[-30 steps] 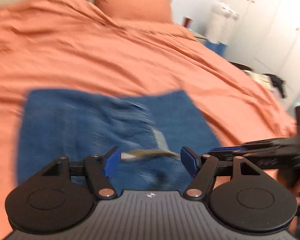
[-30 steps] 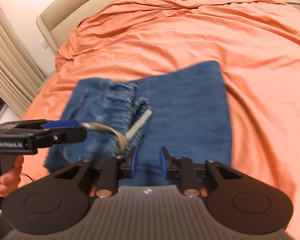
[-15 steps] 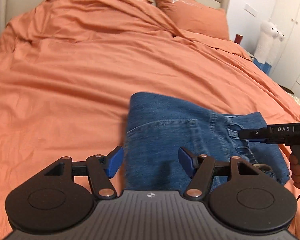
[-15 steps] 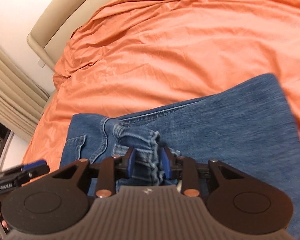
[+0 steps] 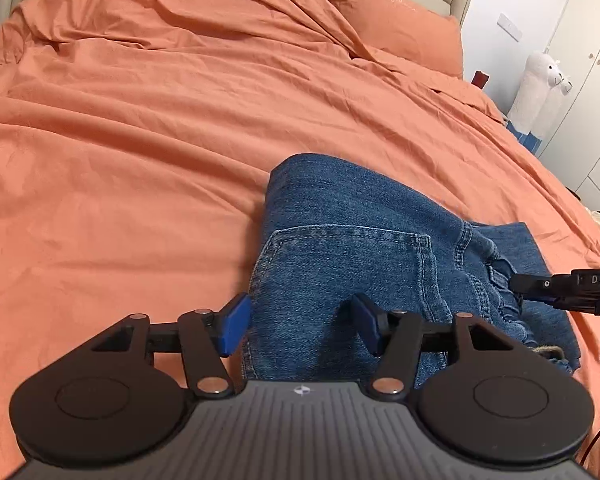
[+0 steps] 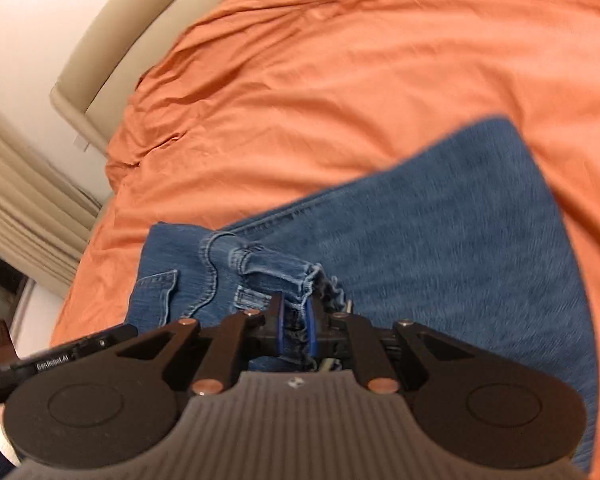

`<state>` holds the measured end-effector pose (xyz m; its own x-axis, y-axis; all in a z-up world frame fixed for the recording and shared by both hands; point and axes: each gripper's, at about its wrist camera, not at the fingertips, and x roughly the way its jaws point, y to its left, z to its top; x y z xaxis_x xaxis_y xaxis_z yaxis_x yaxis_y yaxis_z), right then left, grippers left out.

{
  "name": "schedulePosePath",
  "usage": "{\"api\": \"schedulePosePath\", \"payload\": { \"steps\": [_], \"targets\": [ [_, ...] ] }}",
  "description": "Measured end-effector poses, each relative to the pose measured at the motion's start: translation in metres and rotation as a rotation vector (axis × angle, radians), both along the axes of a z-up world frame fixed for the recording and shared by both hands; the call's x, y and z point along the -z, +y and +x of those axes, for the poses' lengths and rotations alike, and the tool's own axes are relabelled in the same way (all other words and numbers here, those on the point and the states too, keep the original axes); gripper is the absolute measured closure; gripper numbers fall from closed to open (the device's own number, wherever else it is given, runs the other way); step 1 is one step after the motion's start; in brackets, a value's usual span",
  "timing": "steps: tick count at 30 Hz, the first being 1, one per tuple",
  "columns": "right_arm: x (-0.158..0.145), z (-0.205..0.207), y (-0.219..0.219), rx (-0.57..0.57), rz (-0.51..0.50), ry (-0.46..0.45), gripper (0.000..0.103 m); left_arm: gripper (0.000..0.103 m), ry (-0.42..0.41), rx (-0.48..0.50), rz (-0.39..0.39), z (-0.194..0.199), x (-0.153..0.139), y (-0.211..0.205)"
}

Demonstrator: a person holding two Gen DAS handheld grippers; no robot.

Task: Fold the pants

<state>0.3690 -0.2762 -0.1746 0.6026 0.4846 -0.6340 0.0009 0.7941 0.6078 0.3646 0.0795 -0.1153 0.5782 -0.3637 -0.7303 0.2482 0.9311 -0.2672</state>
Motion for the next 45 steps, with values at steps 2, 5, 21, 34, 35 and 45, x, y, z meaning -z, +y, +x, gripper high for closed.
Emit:
{"api": "schedulePosePath", "payload": {
  "steps": [2, 5, 21, 34, 35, 45],
  "targets": [
    [0.003, 0.002, -0.005, 0.021, 0.045, 0.020, 0.078, 0.036, 0.006, 0.003, -0.004, 0.002, 0.001, 0.001],
    [0.007, 0.005, -0.009, 0.027, 0.069, 0.031, 0.071, 0.036, 0.010, 0.007, -0.020, 0.004, 0.003, 0.004],
    [-0.071, 0.018, 0.040, -0.076, -0.066, -0.065, 0.092, 0.038, -0.055, -0.087, -0.083, -0.013, -0.036, 0.027],
    [-0.186, 0.007, 0.041, -0.046, -0.310, -0.192, 0.093, 0.040, -0.114, -0.074, -0.091, -0.022, -0.059, -0.001],
    [-0.181, 0.007, 0.030, -0.024, -0.312, -0.180, 0.093, 0.041, -0.113, -0.060, -0.082, -0.020, -0.055, -0.007],
    [-0.058, 0.014, -0.074, 0.134, -0.289, 0.013, 0.093, 0.044, -0.097, 0.044, -0.039, 0.018, 0.000, -0.065]
  ]
}}
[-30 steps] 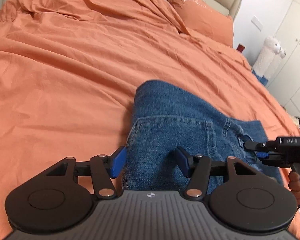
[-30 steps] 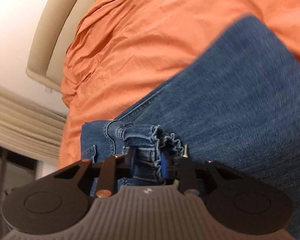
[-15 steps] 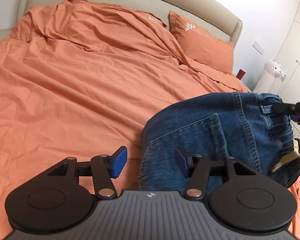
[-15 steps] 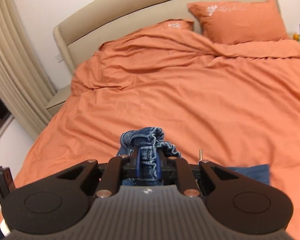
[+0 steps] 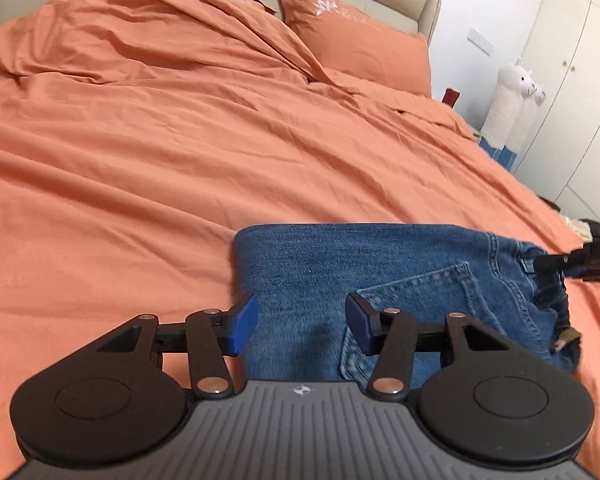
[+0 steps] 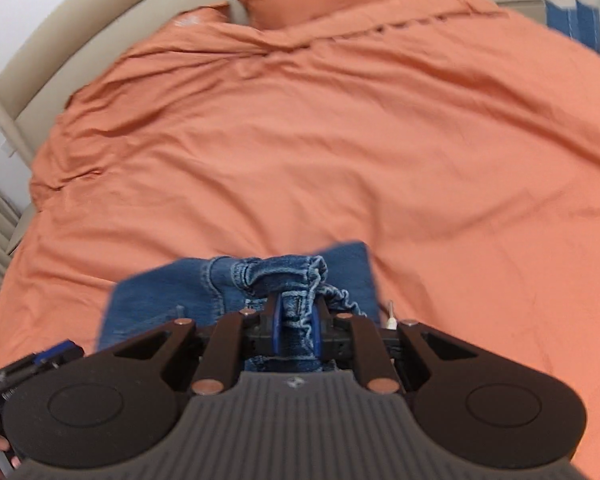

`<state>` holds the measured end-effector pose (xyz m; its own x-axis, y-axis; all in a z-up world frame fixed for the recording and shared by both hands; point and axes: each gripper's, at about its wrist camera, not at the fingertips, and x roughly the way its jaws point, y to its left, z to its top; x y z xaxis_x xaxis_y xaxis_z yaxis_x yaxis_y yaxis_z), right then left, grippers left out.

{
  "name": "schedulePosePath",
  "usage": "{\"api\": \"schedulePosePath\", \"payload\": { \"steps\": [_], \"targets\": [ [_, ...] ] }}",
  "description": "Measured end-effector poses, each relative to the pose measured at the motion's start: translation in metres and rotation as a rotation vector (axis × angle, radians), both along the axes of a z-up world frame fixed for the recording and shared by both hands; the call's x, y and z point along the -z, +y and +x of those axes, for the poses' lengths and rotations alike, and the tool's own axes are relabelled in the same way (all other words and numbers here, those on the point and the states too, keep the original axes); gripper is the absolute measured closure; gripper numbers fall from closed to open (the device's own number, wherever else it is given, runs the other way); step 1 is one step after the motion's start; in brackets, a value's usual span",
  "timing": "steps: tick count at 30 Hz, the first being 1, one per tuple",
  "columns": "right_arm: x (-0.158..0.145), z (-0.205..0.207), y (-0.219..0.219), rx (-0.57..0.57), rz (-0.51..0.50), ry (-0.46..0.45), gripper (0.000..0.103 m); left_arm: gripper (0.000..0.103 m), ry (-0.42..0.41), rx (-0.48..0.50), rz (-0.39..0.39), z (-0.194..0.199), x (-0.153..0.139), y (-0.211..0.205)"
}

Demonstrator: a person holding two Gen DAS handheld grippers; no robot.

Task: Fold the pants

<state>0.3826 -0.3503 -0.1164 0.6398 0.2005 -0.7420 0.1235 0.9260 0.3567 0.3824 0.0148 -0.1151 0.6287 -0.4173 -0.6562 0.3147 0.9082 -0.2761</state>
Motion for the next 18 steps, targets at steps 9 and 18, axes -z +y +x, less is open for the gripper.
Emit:
{"api": "schedulePosePath", "payload": {
  "steps": [9, 18],
  "targets": [
    [0.058, 0.021, -0.017, 0.001, 0.009, 0.036, 0.095, 0.046, 0.042, -0.014, 0.104, 0.042, 0.035, -0.021],
    [0.037, 0.001, -0.023, 0.048, 0.050, 0.012, 0.074, 0.044, 0.011, -0.039, 0.200, 0.010, 0.001, -0.005]
  ]
}}
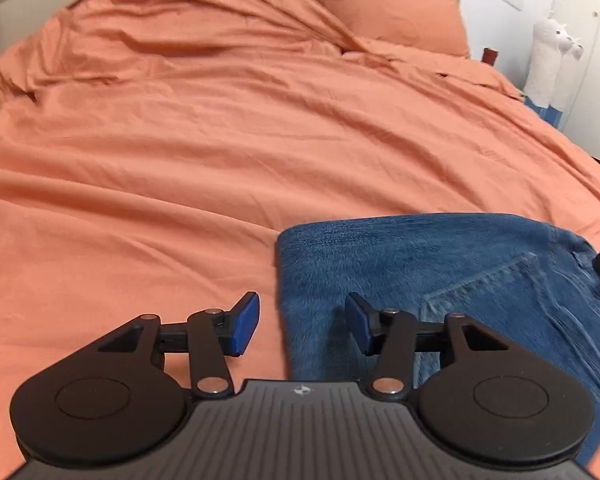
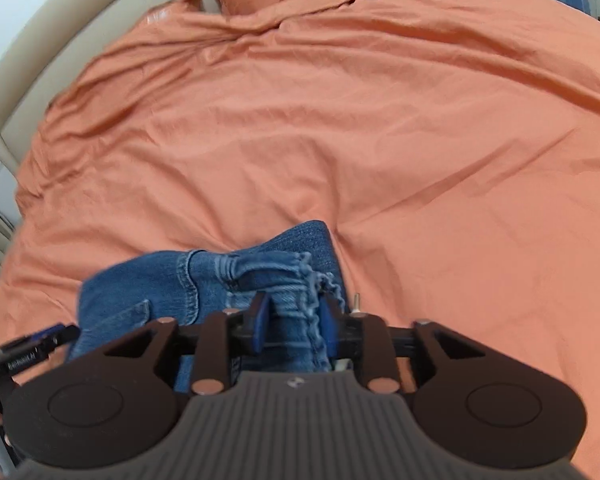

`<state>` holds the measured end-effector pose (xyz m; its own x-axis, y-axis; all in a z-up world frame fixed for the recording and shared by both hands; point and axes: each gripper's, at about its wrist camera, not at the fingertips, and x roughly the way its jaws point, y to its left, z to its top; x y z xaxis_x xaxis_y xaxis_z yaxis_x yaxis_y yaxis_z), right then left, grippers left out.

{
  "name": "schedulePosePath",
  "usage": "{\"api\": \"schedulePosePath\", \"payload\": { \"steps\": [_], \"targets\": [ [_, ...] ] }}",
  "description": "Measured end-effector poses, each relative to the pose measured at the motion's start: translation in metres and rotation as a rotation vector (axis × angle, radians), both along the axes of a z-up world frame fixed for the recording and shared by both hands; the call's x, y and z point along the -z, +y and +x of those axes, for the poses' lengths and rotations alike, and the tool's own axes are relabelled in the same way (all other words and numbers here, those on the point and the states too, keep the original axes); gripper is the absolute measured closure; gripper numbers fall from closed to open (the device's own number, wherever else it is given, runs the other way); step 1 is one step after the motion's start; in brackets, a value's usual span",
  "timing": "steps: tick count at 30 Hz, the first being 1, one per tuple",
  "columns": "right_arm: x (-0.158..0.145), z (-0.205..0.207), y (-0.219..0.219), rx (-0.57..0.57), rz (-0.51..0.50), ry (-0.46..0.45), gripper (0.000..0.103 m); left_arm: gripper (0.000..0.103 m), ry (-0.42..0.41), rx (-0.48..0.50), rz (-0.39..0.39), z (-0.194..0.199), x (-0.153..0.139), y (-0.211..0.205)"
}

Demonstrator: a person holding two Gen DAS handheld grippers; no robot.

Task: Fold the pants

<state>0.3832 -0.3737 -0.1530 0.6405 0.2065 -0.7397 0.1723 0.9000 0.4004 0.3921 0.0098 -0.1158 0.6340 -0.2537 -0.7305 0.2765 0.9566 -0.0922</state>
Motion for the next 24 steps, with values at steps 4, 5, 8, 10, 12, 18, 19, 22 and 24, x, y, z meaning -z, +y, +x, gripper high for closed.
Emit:
{"api": "schedulePosePath", "payload": {
  "steps": [4, 5, 8, 10, 12, 18, 19, 22, 24],
  "targets": [
    [-0.017, -0.046, -0.016, 0.036, 0.054, -0.037, 0.065, 0.043, -0.058, 0.044, 0.027, -0.048, -0.031, 0.016],
    [-0.017, -0.060, -0.020, 0.044, 0.082, -0.042, 0.064, 0.042, -0.067, 0.062, 0.034, -0.063, -0.038, 0.018],
    [-0.010, -0.101, -0.027, 0.083, 0.153, -0.045, 0.062, 0.039, -0.088, 0.133, 0.074, -0.103, -0.050, 0.020],
    [0.000, -0.121, -0.030, 0.109, 0.212, -0.052, 0.061, 0.037, -0.095, 0.181, 0.109, -0.129, -0.053, 0.018],
    [0.015, -0.133, -0.032, 0.133, 0.275, -0.050, 0.061, 0.037, -0.073, 0.229, 0.125, -0.149, -0.050, 0.016],
    [0.049, -0.142, -0.039, 0.197, 0.432, -0.040, 0.060, 0.036, -0.023, 0.307, 0.225, -0.192, -0.018, -0.006],
    [0.051, -0.142, -0.040, 0.204, 0.453, -0.043, 0.060, 0.036, -0.015, 0.303, 0.240, -0.191, -0.010, -0.011],
    [0.055, -0.139, -0.042, 0.213, 0.497, -0.043, 0.068, 0.047, -0.018, 0.253, 0.267, -0.181, 0.011, -0.019],
    [0.054, -0.139, -0.041, 0.201, 0.505, -0.046, 0.082, 0.069, 0.015, 0.215, 0.276, -0.171, 0.017, -0.019]
  ]
}}
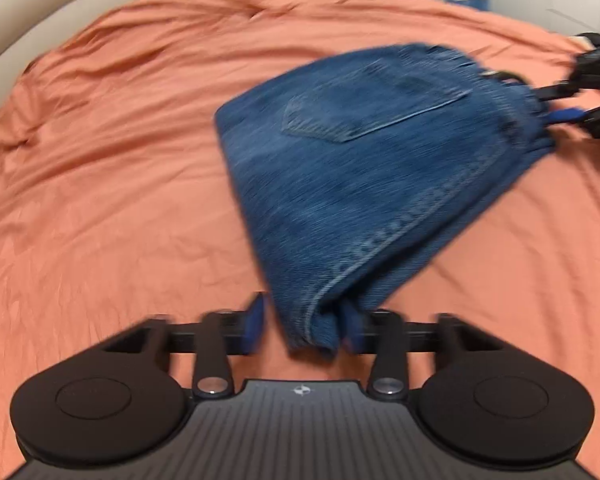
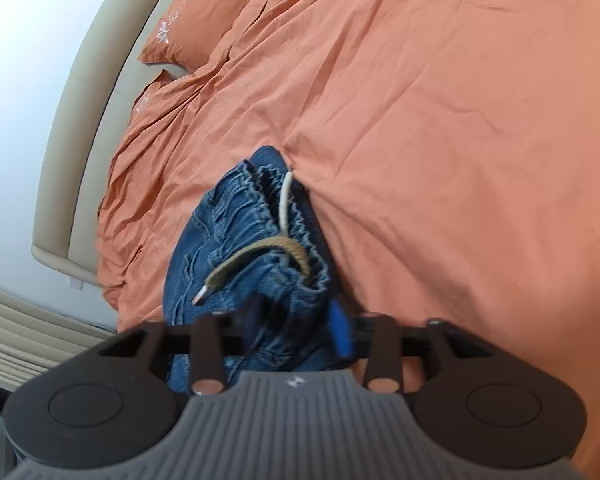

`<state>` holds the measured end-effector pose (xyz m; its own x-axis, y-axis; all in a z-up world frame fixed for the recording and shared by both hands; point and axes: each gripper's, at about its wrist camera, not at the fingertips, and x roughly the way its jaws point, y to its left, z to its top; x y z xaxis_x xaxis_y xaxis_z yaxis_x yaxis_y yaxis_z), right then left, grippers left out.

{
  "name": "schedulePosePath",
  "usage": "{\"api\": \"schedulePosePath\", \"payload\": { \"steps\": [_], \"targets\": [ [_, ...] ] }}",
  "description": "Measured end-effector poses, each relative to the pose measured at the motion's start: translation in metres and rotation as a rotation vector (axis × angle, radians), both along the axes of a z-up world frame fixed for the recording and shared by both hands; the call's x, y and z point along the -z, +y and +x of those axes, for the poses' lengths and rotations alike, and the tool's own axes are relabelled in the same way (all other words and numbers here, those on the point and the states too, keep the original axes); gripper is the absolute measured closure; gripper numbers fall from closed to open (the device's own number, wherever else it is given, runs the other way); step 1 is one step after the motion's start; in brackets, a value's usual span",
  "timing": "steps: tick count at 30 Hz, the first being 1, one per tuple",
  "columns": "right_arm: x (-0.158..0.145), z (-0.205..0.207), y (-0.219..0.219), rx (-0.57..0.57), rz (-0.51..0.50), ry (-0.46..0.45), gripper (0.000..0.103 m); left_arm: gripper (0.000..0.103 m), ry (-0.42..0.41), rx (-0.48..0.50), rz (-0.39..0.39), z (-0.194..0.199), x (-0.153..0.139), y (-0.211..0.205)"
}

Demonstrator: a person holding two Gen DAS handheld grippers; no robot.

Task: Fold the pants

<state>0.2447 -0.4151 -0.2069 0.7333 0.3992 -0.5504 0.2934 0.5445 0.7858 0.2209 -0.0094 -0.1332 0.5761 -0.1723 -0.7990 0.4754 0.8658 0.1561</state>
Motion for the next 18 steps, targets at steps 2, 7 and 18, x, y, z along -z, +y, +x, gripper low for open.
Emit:
{"api": "schedulePosePath", "payload": {
  "steps": [2, 7, 18],
  "targets": [
    [-0.010, -0.001, 0.001, -0.010, -0.038, -0.015, 0.095, 0.080, 0.008, 0.001, -0.026, 0.000, -0.006, 0.003],
    [-0.034, -0.003, 0.008, -0.030, -0.183, -0.058, 0.098, 0.091, -0.063, 0.097, 0.100, -0.019, -0.012, 0.003],
    [-0.009, 0.005, 0.021, -0.069, -0.311, 0.051, 0.099, 0.092, 0.070, -0.023, -0.021, -0.006, 0.005, 0.021]
  ]
}}
